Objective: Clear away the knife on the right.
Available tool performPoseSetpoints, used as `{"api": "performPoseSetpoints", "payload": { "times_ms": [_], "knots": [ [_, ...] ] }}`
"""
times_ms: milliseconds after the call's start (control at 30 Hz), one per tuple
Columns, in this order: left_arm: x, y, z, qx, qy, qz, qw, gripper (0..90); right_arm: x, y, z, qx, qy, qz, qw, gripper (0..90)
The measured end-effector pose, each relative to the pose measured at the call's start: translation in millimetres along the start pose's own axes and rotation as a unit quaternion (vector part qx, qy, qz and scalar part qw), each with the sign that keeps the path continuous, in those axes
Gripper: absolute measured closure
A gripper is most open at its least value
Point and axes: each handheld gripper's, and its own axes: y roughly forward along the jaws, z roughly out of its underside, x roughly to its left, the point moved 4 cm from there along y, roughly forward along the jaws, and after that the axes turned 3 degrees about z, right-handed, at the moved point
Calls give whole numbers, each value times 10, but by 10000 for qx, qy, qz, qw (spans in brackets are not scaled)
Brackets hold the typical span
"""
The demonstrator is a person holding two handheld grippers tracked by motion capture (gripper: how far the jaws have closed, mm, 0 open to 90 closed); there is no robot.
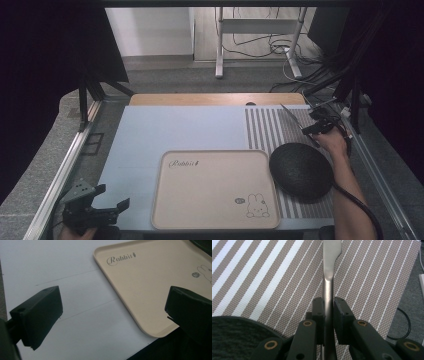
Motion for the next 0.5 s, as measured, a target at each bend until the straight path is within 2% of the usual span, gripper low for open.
{"api": "performPoseSetpoints", "payload": {
  "times_ms": [233,367,500],
  "knots": [
    [-15,7,-1,43,85,-23,10000,15,94,-99,9,-128,39,-106,9999,800],
    [-15,4,-1,25,82,-15,10000,15,262,-139,14,-135,-80,-134,9998,800],
    [-11,2,0,16,82,-5,10000,15,354,-164,27,-137,-139,-152,9997,800]
  ]
}}
